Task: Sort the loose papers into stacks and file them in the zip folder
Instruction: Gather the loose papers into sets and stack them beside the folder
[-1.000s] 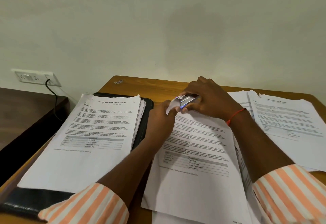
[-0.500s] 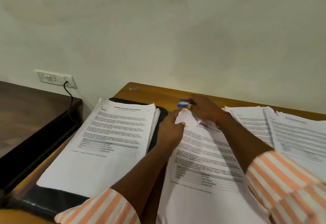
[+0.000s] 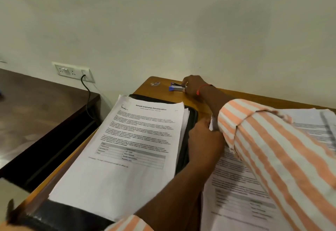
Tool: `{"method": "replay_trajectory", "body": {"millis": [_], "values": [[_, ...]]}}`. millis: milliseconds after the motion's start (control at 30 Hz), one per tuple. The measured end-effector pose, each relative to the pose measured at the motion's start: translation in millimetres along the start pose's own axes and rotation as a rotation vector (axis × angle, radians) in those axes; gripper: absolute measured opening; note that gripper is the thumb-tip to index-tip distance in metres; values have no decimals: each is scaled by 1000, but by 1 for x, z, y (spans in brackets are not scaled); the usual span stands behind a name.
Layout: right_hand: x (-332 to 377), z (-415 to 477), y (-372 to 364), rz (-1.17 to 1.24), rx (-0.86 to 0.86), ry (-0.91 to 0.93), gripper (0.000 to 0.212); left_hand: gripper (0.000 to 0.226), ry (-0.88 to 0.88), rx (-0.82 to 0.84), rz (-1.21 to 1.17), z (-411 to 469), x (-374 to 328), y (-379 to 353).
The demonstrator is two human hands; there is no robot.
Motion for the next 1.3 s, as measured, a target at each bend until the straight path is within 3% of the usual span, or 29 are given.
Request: {"method": "replay_trajectory", "body": {"millis": [100,200,333,433,500,600,700,767,867,933,1000,1100,1200,1300], "values": [[-15,-14,4,64,26,-36,43,10,8,4,20,2,2,-3],[-27,-59,28,117,-12,-36,41,23,41,-21,-1,5,4,0],[-65,-177,62,191,-213,-136,24,33,35,-46,-10,1,-1,4],[-96,-283,86,122,-449,-355,52,38,-39,-91,-21,-10,-21,15],[-100,-344,88,122,-446,-538,68,42,-27,-128,-26,-20,-28,28],[-68,-387,64,574,-422,-496,54,40,50,-92,-155,-24,-27,32],[-25,-392,46,921,-406,-280,20,36,63,-116,-187,-24,-35,55],[-2,-387,37,1100,-409,-198,28,31,-7,-145,-156,-33,-45,87],[19,-372,27,1213,-468,-230,32,36,-110,-431,311,-45,-50,165],[31,-356,13,1244,-456,-284,32,40,-61,-646,678,-47,-33,219],[46,-345,3,1256,-437,-316,32,42,26,-648,807,-48,-6,251],[67,-332,-9,1267,-432,-325,31,37,37,-638,860,-55,11,273],[77,-327,-17,1244,-422,-317,31,22,-41,-674,753,-64,3,281],[74,-331,-19,1220,-440,-345,31,29,-126,-721,716,-77,-12,280]]}}
Point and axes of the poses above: each hand's wrist, its own z-axis towards the middle knuckle, its own y-axis out of the back of the hand, x = y × z, the point moved 10 cm from there along z, towards the middle knuckle, and after that the axes turned 10 degrees about y, right-handed, at the moved point
